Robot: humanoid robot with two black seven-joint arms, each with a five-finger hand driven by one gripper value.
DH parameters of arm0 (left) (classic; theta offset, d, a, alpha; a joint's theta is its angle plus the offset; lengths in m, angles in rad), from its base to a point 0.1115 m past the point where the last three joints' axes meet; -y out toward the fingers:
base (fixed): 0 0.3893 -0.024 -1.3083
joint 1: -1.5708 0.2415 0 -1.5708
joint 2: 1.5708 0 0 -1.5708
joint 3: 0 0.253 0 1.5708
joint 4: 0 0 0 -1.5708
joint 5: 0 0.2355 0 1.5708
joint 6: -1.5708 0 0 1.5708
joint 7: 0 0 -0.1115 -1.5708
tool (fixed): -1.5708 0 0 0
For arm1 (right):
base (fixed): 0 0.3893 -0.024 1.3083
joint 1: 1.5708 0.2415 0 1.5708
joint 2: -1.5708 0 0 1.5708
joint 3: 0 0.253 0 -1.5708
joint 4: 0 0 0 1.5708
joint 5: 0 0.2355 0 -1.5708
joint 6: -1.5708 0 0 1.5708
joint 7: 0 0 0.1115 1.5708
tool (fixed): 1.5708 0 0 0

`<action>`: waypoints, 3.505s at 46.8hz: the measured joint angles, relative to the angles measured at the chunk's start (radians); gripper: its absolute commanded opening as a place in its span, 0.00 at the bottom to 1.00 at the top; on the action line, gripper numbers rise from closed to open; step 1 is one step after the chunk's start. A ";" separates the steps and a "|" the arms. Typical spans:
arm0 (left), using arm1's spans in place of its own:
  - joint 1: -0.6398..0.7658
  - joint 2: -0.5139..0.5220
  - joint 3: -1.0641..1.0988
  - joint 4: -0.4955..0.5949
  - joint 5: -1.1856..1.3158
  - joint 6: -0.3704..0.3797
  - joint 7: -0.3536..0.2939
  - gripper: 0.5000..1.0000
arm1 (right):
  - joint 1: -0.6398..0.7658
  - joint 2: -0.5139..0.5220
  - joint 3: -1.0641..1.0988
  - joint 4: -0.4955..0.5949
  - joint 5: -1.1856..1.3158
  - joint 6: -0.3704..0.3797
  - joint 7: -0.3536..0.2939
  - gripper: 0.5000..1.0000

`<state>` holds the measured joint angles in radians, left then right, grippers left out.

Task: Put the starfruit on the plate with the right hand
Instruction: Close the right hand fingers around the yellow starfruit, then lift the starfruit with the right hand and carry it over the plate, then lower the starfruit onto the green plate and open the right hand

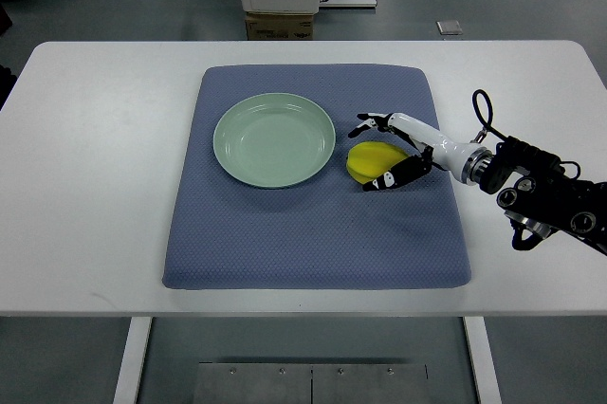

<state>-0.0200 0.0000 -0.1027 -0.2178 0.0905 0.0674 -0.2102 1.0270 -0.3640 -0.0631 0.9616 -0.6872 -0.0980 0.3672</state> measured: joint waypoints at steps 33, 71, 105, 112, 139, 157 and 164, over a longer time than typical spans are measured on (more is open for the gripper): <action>0.001 0.000 0.000 0.000 0.000 0.000 0.000 1.00 | -0.008 0.003 -0.017 -0.009 0.000 0.000 0.004 0.41; 0.000 0.000 0.000 0.000 0.000 0.000 0.000 1.00 | 0.084 -0.010 -0.010 0.000 0.022 0.017 0.013 0.00; 0.001 0.000 0.000 0.000 0.000 0.000 0.000 1.00 | 0.270 0.113 -0.031 -0.052 0.116 0.048 -0.004 0.00; 0.001 0.000 0.000 0.000 0.000 0.000 0.000 1.00 | 0.294 0.173 -0.044 -0.084 0.125 0.049 -0.010 0.00; 0.001 0.000 0.000 0.000 0.000 0.000 0.000 1.00 | 0.303 0.364 -0.119 -0.212 0.138 0.049 -0.036 0.00; 0.001 0.000 0.000 0.000 0.000 0.000 0.000 1.00 | 0.273 0.364 -0.120 -0.242 0.137 0.059 -0.142 0.00; 0.001 0.000 0.000 0.000 0.000 0.000 0.000 1.00 | 0.267 0.364 -0.121 -0.242 0.137 0.060 -0.144 0.00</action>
<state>-0.0192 0.0000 -0.1026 -0.2179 0.0905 0.0673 -0.2101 1.2942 0.0000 -0.1838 0.7194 -0.5504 -0.0376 0.2229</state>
